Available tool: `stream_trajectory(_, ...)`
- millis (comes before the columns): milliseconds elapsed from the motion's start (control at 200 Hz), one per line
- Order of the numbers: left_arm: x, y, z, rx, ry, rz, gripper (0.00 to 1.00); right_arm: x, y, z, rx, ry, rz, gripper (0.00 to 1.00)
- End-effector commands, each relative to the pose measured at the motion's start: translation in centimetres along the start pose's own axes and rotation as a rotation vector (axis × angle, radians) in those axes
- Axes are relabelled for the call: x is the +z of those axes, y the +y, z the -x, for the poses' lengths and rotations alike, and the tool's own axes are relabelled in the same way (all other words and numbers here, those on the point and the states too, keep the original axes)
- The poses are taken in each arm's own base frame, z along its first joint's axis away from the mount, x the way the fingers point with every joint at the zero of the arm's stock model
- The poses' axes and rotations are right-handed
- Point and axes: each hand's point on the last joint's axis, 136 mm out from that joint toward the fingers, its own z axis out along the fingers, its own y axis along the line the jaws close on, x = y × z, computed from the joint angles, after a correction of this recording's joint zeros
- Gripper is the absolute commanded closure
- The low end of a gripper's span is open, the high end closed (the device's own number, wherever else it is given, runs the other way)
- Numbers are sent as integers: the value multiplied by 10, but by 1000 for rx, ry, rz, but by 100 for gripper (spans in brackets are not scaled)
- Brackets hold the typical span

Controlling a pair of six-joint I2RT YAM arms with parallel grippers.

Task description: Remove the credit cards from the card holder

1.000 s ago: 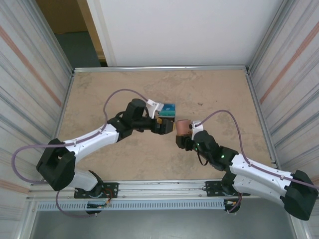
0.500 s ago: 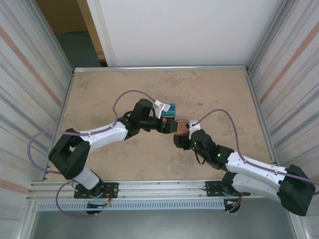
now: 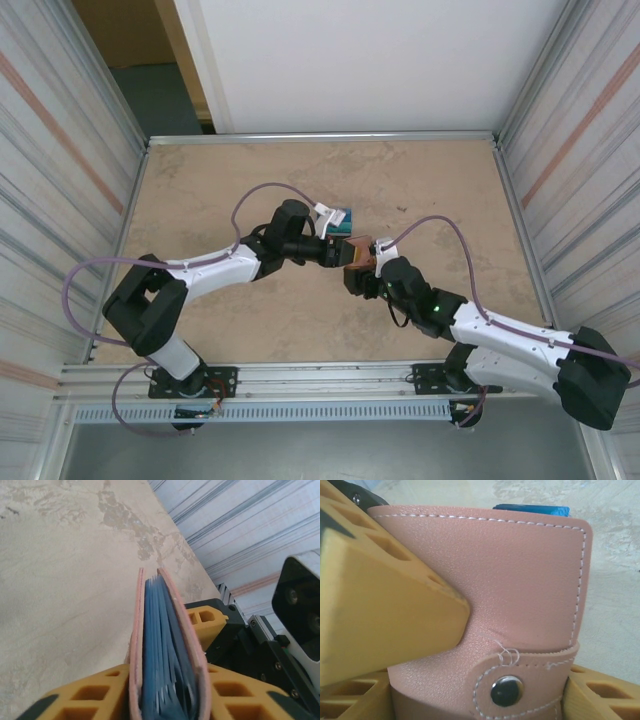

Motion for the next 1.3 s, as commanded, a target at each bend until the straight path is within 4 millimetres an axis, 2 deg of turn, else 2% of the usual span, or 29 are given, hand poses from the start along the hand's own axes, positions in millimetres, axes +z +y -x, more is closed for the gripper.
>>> stream_trajectory(0,-1,-10,9,45,-10,-21,76,-6,18,31,1,-68,46,25)
stream_trajectory(200,-17,-11,15,108,-17,5,92,-22,23,37,-3,-49,89,0)
stream_trajectory(326,-36,-17,20,172,-17,-27,99,-36,27,42,19,-10,162,1)
stream_trajectory(481,-58,-26,18,259,5,-67,100,-52,34,57,114,3,303,1)
stream_trajectory(757,-89,-66,6,391,19,-242,100,-82,51,89,237,-29,587,0)
stream_trajectory(952,-106,-95,0,483,13,-354,100,-99,69,96,192,-16,725,17)
stream_trajectory(1117,-111,-102,-1,502,13,-376,100,-112,79,102,152,-37,790,27)
stream_trajectory(1223,-111,-105,-3,498,23,-396,100,-114,80,103,143,-48,794,36)
stream_trajectory(1298,-111,-106,-4,494,28,-406,100,-114,80,105,142,-49,797,38)
